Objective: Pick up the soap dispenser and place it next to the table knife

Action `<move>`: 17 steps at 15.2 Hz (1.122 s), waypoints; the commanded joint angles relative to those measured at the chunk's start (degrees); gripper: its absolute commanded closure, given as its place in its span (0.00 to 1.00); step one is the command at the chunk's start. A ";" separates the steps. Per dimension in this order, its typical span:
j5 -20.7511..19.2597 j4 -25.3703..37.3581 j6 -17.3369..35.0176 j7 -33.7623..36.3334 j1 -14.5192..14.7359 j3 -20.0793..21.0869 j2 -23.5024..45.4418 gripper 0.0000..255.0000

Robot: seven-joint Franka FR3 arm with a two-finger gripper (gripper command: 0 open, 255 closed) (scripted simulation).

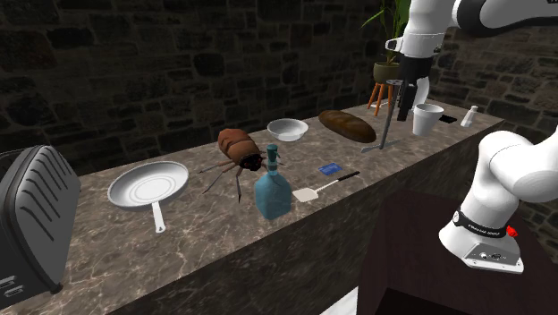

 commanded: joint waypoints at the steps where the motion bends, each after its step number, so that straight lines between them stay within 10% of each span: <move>1: 0.00 0.00 0.00 0.00 0.00 0.00 0.00 0.00; 17: 6.21 24.00 7.13 10.39 4.22 8.13 32.37 0.00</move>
